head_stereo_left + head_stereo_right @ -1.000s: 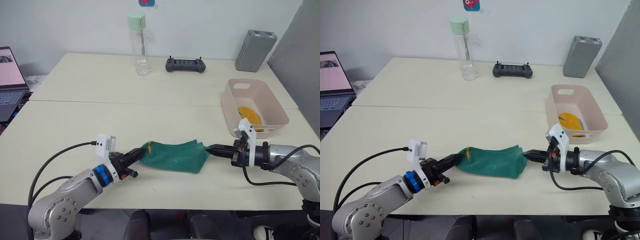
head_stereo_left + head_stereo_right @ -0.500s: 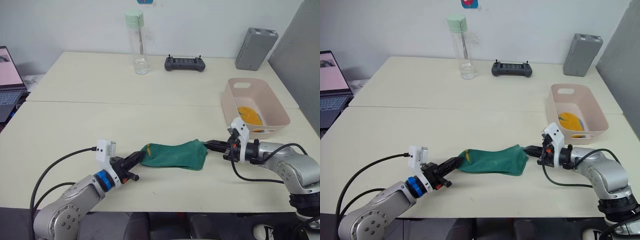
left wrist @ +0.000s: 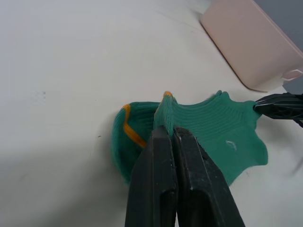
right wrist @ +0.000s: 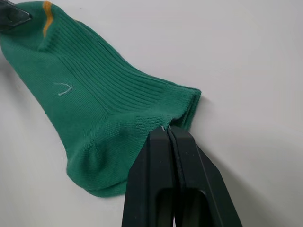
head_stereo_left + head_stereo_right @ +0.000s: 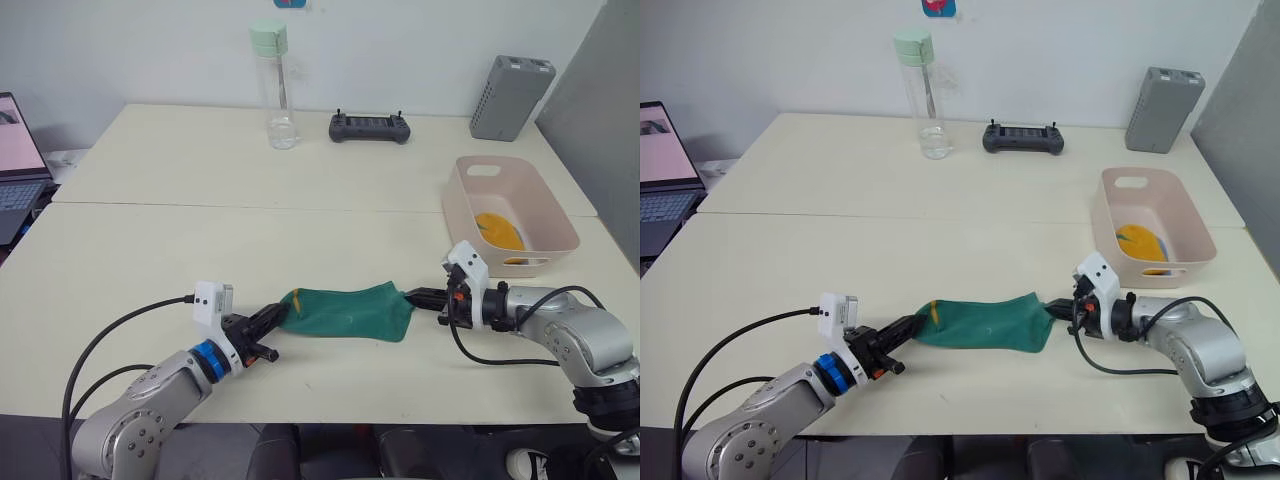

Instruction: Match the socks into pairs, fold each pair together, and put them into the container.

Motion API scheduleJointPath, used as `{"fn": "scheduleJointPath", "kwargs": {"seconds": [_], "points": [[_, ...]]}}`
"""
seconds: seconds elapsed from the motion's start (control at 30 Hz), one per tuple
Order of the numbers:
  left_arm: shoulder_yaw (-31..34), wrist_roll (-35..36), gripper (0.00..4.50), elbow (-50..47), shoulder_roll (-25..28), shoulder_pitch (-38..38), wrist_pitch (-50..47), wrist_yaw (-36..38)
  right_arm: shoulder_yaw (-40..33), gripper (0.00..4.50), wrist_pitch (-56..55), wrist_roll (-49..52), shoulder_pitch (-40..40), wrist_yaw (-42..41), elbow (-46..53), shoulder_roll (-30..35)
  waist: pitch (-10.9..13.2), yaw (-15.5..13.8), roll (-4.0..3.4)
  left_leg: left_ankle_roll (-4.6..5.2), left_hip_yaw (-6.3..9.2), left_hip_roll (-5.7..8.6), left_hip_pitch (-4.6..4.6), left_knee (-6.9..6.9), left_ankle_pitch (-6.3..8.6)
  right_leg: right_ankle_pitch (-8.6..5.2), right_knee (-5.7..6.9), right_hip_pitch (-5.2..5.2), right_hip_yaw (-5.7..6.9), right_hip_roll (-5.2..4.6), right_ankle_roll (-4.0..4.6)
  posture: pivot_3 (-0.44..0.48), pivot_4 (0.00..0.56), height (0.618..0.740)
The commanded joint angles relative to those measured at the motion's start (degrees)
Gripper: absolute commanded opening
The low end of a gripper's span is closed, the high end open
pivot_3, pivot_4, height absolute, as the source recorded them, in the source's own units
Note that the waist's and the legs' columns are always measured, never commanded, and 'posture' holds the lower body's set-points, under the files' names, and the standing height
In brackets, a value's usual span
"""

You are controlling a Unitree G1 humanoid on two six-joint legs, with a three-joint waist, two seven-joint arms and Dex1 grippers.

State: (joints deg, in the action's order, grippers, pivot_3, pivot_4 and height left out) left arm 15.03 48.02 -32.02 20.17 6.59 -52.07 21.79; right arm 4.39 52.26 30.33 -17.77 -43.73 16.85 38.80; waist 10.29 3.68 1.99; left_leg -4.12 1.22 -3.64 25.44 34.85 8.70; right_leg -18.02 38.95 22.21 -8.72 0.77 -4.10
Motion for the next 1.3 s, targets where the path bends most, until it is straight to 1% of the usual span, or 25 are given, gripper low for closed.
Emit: {"fn": "scheduleJointPath", "kwargs": {"seconds": [0.03, 0.5, 0.6, 0.63, 0.67, 0.77, 0.8, 0.83, 0.87, 0.9, 0.97, 1.0, 1.03, 1.1, 1.13, 1.2, 1.27, 1.3], "points": [[-0.2, 0.3, 0.02, -0.2, 0.7, -1.1, 1.4, -0.1, -0.4, 0.0, -0.6, -0.2, -1.3, -0.4, 0.1, 0.2, 0.0, 0.0, 0.0, 0.0, 0.0, 0.0, 0.0, 0.0, 0.0, 0.0, 0.0, 0.0, 0.0, 0.0, 0.0, 0.0, 0.15, 0.74], [-0.5, 0.3, 0.02, 1.0, 0.8, -1.5, 2.8, -0.5, 0.2, 0.0, -3.5, -2.4, -0.7, -0.6, -1.6, -1.0, 0.0, 0.0, 0.0, 0.0, -0.03, 0.0, 0.0, 0.0, 0.0, 0.0, 0.0, 0.0, -0.03, -0.01, -0.01, 0.0, 0.15, 0.74], [-1.1, -0.1, 0.0, 0.9, 1.8, -1.0, 3.1, 0.6, -0.5, 0.59, -3.8, -1.9, -0.3, -1.0, -1.3, -0.6, 0.0, 0.0, 0.0, 0.0, -0.02, 0.0, 0.0, -0.01, 0.0, 0.0, 0.0, 0.0, -0.01, -0.01, 0.0, 0.0, 0.15, 0.74], [-1.2, -0.2, 0.41, 0.9, 2.0, -0.9, 3.2, 0.8, -0.6, 0.92, -3.8, -1.8, -0.1, -1.1, -1.2, -0.4, 0.0, 0.0, 0.0, 0.0, -0.01, -0.01, 0.0, -0.01, 0.0, 0.0, 0.0, 0.0, -0.01, 0.0, 0.0, 0.0, 0.15, 0.74], [-1.1, 0.6, 0.59, 0.5, 2.6, -0.6, 2.8, 1.7, -0.7, 1.26, -4.4, -2.3, 0.1, -0.9, -0.9, -0.1, 0.0, 0.0, 0.0, 0.0, -0.01, -0.01, 0.0, -0.01, 0.0, 0.0, 0.0, 0.0, -0.01, 0.0, 0.0, 0.0, 0.15, 0.74], [1.4, 1.0, 1.6, 0.6, 7.4, -1.3, 2.4, 4.1, -3.5, 2.39, -5.2, -0.4, 0.1, -1.9, 1.6, 0.8, 0.0, 0.0, 0.0, 0.0, 0.0, -0.01, 0.02, -0.02, 0.0, -0.01, 0.0, 0.04, 0.0, 0.0, 0.01, 0.0, 0.15, 0.74], [2.2, 0.7, 1.91, 1.1, 9.8, -1.9, 2.5, 5.5, -4.6, 2.41, -4.9, 1.1, -0.1, -2.4, 2.7, 0.8, 0.0, 0.0, 0.0, 0.0, -0.01, -0.01, 0.02, -0.02, 0.0, -0.01, 0.01, 0.04, -0.01, 0.0, 0.01, 0.0, 0.15, 0.74], [2.8, 0.2, 2.17, 1.7, 13.2, -2.5, 3.1, 8.5, -5.5, 2.41, -5.2, 2.2, -0.3, -3.1, 4.0, 0.7, 0.0, 0.0, 0.0, 0.0, -0.01, -0.02, 0.04, -0.02, 0.0, -0.01, 0.02, 0.06, 0.0, 0.0, 0.01, 0.0, 0.15, 0.74], [3.2, -0.2, 2.17, 2.4, 16.3, -3.4, 4.0, 11.6, -5.8, 2.41, -5.9, 2.6, -0.7, -3.4, 5.0, 0.4, 0.0, 0.0, 0.0, 0.0, 0.0, -0.03, 0.03, -0.02, 0.0, -0.01, 0.02, 0.06, 0.01, 0.0, 0.01, 0.0, 0.15, 0.74], [3.4, -0.4, 2.17, 2.9, 18.2, -4.0, 4.8, 13.7, -5.9, 2.41, -6.3, 2.8, -0.9, -3.5, 5.6, 0.2, 0.0, 0.1, 0.0, 0.0, 0.02, -0.04, 0.03, -0.02, 0.0, -0.01, 0.03, 0.11, 0.02, 0.01, 0.02, 0.0, 0.15, 0.74], [2.3, -1.3, 2.17, 4.0, 20.8, -5.9, 6.7, 16.7, -4.3, 2.41, -7.5, 1.6, -1.7, -3.2, 6.0, -0.5, 0.0, 0.1, -0.01, -0.02, 0.0, -0.05, -0.03, -0.03, 0.01, -0.02, -0.04, 0.23, 0.03, -0.01, 0.04, 0.0, 0.15, 0.74], [0.2, -3.1, 2.17, 4.5, 22.4, -7.6, 8.5, 19.2, -2.5, 2.41, -8.3, 0.7, -2.3, -2.8, 5.9, -1.6, 0.0, 0.2, -0.01, -0.03, -0.07, -0.02, -0.07, -0.03, 0.02, -0.03, -0.09, 0.18, 0.02, -0.08, 0.04, 0.0, 0.15, 0.74], [-3.7, -7.2, 2.19, 5.4, 24.7, -9.6, 12.0, 22.7, -0.4, 2.23, -9.5, -0.7, -3.0, -2.2, 5.2, -3.1, 0.0, 0.3, 0.01, -0.04, -0.09, -0.02, -0.06, -0.03, 0.02, -0.03, -0.14, 0.18, 0.01, -0.09, 0.04, 0.0, 0.15, 0.74], [-10.2, -14.5, 2.2, 7.8, 27.4, -12.6, 18.8, 27.6, 3.1, 1.86, -11.9, -3.3, -3.6, -2.3, 4.0, -4.7, 0.0, 0.3, 0.02, -0.04, -0.08, -0.02, -0.06, -0.05, 0.03, -0.02, -0.17, 0.18, 0.04, -0.09, 0.05, 0.0, 0.15, 0.74], [-13.0, -17.6, 1.81, 9.5, 27.7, -13.9, 22.1, 29.5, 4.7, 1.53, -13.3, -4.7, -3.7, -2.5, 3.2, -5.3, 0.0, 0.3, 0.0, -0.04, -0.1, -0.01, -0.06, -0.09, 0.03, -0.02, -0.18, 0.18, 0.03, -0.1, 0.05, 0.0, 0.15, 0.74], [-17.8, -22.0, 1.28, 13.2, 26.9, -16.3, 27.4, 32.4, 7.4, 0.77, -15.6, -7.1, -3.9, -2.4, 1.3, -6.9, 0.0, 0.2, 0.01, -0.04, -0.13, 0.01, -0.06, -0.18, 0.03, -0.02, -0.23, 0.18, 0.02, -0.12, 0.06, 0.0, 0.15, 0.74], [-20.9, -25.0, 0.65, 16.5, 25.7, -17.6, 31.1, 34.2, 9.8, 0.04, -18.2, -9.7, -4.0, -2.7, -0.6, -7.5, 0.0, 0.2, 0.0, -0.04, -0.2, -0.01, 0.05, -0.28, 0.03, -0.03, -0.22, 0.09, 0.01, -0.13, 0.1, 0.0, 0.15, 0.74], [-21.9, -26.4, 0.31, 18.1, 25.2, -18.0, 32.6, 34.6, 10.7, 0.0, -19.1, -10.7, -3.7, -3.1, -1.3, -7.4, 0.0, 0.2, 0.0, -0.03, -0.21, -0.01, 0.15, -0.33, 0.02, -0.03, -0.2, 0.17, 0.02, -0.13, 0.13, 0.0, 0.15, 0.74]]}}
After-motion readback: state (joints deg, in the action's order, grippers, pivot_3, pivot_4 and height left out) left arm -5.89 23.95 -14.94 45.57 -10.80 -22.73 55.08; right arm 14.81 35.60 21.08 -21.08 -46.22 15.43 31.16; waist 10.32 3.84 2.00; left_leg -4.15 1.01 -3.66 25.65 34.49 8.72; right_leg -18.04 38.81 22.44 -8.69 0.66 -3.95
